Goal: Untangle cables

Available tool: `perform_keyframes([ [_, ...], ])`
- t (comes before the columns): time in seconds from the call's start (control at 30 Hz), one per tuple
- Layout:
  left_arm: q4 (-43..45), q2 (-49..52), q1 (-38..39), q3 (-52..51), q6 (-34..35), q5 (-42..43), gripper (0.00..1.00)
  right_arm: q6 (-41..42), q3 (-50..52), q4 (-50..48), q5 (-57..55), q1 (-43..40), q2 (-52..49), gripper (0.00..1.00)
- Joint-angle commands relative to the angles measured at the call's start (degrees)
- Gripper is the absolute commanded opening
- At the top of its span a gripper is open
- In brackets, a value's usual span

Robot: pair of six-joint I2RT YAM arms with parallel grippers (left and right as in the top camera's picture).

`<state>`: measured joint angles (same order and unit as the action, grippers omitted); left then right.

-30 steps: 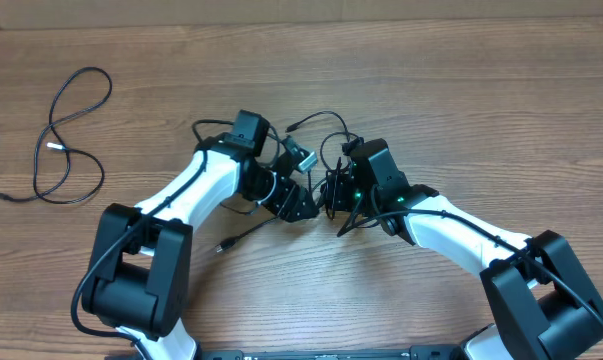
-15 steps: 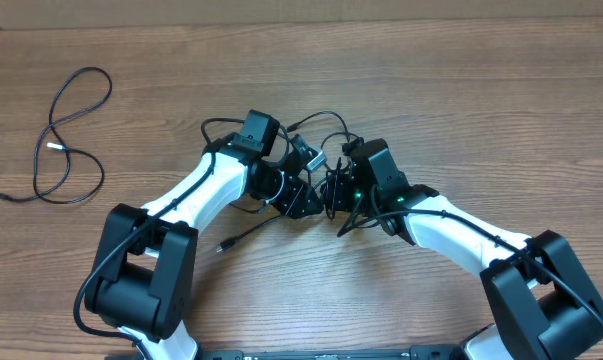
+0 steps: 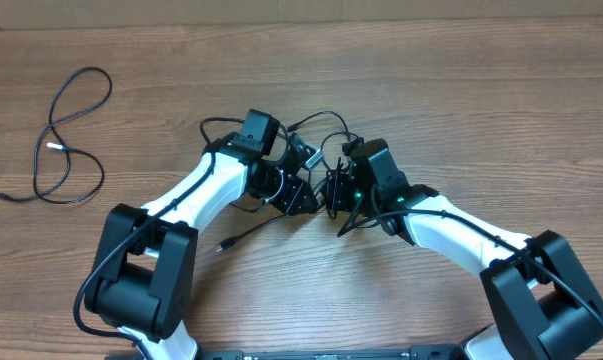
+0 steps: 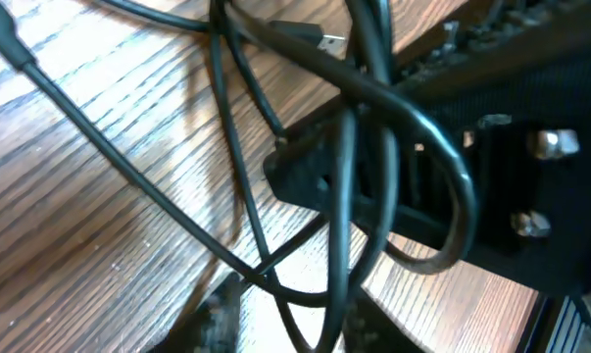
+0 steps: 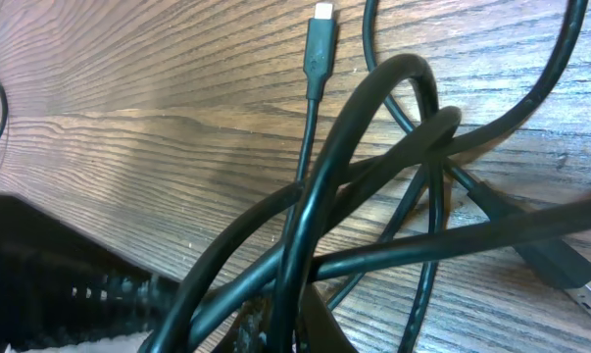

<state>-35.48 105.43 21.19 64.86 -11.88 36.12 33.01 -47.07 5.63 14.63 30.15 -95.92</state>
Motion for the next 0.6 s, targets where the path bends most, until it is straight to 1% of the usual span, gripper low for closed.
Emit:
perform_keyframes([
  [0.0,0.1,-0.7,0.3,-0.3,0.4,-1.0,0.38,0.0,0.1,-0.2,-0.5,0.2,-0.4,0.06],
  [0.07,0.1,-0.7,0.3,-0.3,0.4,-1.0,0.4,0.0,0.1,-0.2,-0.5,0.2,-0.4,0.06],
  [0.1,0.1,-0.7,0.3,-0.3,0.4,-1.0,0.38,0.0,0.1,-0.2,-0.5,0.2,-0.4,0.06],
  [0.13,0.1,-0.7,0.3,-0.3,0.4,-1.0,0.29,0.0,0.1,-0.2,-0.5,0.2,-0.4,0.06],
  [0.17,0.2,-0.7,0.3,-0.3,0.4,-1.0,0.13,0.0,0.1,-0.2,-0.5,0.2,-0.4,0.06],
  [0.2,0.2,-0.7,0.3,-0.3,0.3,-1.3,0.04,0.0,0.1,-0.2,-0.5,0.2,-0.4,0.06],
  [0.3,0.1,-0.7,0.2,-0.3,0.4,-4.0,0.04,0.0,0.1,-0.2,-0.5,0.2,-0.4,0.06],
  [0.33,0.0,-0.7,0.2,-0.3,0.4,-4.7,0.08,0.0,0.1,-0.2,-0.5,0.2,-0.4,0.06],
  [0.4,-0.1,-0.7,0.2,-0.3,0.4,-5.0,0.18,0.0,0.1,-0.2,-0.5,0.2,-0.4,0.06],
  [0.47,-0.3,-0.7,0.2,-0.3,0.4,-5.0,0.2,0.0,0.1,-0.2,-0.5,0.2,-0.4,0.06],
  [0.5,-0.3,-0.7,0.2,-0.3,0.4,-5.0,0.19,0.0,0.1,-0.2,-0.5,0.2,-0.4,0.06],
  [0.53,-0.4,-0.7,0.2,-0.3,0.4,-5.0,0.14,0.0,0.1,-0.2,-0.5,0.2,-0.4,0.06],
  [0.57,-0.4,-0.7,0.2,-0.3,0.4,-4.9,0.1,0.0,0.1,-0.2,-0.5,0.2,-0.4,0.06],
])
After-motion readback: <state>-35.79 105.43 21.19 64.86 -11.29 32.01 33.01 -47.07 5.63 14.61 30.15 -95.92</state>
